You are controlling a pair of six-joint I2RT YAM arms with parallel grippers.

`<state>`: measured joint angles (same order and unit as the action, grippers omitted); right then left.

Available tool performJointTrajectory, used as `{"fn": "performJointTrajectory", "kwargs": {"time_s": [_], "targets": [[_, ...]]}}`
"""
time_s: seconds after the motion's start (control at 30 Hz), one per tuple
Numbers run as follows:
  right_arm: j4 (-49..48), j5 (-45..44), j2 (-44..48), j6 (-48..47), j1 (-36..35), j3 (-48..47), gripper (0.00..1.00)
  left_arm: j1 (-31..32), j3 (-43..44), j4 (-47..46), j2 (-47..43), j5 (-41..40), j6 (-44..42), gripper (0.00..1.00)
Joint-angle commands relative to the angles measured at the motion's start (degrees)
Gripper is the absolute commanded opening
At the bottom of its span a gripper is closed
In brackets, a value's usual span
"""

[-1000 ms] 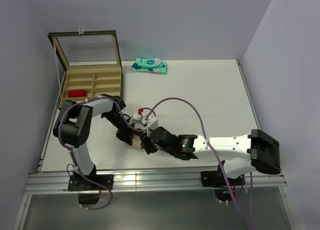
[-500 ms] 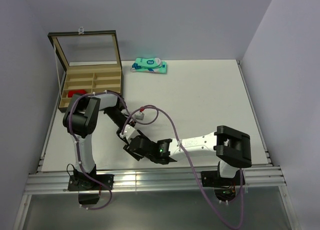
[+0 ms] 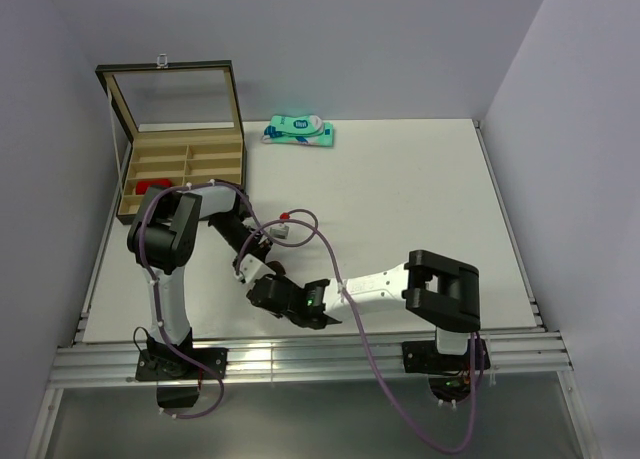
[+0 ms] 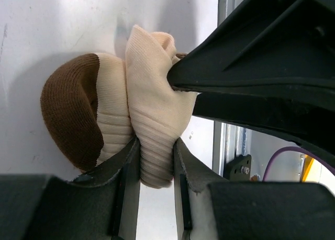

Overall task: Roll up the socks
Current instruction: Roll the sock at the center of the board.

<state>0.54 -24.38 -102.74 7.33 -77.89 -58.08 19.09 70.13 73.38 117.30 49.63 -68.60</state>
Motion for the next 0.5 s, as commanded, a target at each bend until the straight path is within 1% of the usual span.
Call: {"fn": "performJointTrajectory", "kwargs": {"time_s": [0.0,0.03,0.17,0.23,0.3,0.33,0.4,0.47], "targets": [[-1.5,-0.5,-2.0,0.3,0.7,-2.2,0.47,0.1,0.9,-0.3,1.3,-2.6,-0.6,0.01],[-1.3,-0.4,-2.3,0.6,0.9,-2.2,0.37,0.1,0.9,-0.3,1.2,-2.4,-0.7,0.02],[-1.6,0.8,-2.2,1.5,1.9,-1.5,0.23,0.1,1.1,0.2,0.6,-0.6,-0.7,0.09],[-1.6,2.1,-1.7,1.7,2.4,-0.8,0.14,0.1,1.2,-1.0,-0.2,-0.2,0.7,0.16],[-1.2,2.8,-1.2,2.2,3.3,-0.5,0.12,0.1,1.2,-1.7,-1.5,0.6,1.9,0.17],[-1.2,4.2,-0.7,2.2,3.5,-0.4,0.09,0.0,1.1,-3.1,-2.1,1.1,2.7,0.21],[-1.0,5.9,-0.2,2.9,4.8,0.0,0.08,-0.4,0.8,-5.1,-4.0,2.3,5.1,0.27],[-1.0,7.7,0.3,3.2,5.5,0.1,0.07,-0.8,0.5,-8.0,-5.5,2.8,6.7,0.3]]}}
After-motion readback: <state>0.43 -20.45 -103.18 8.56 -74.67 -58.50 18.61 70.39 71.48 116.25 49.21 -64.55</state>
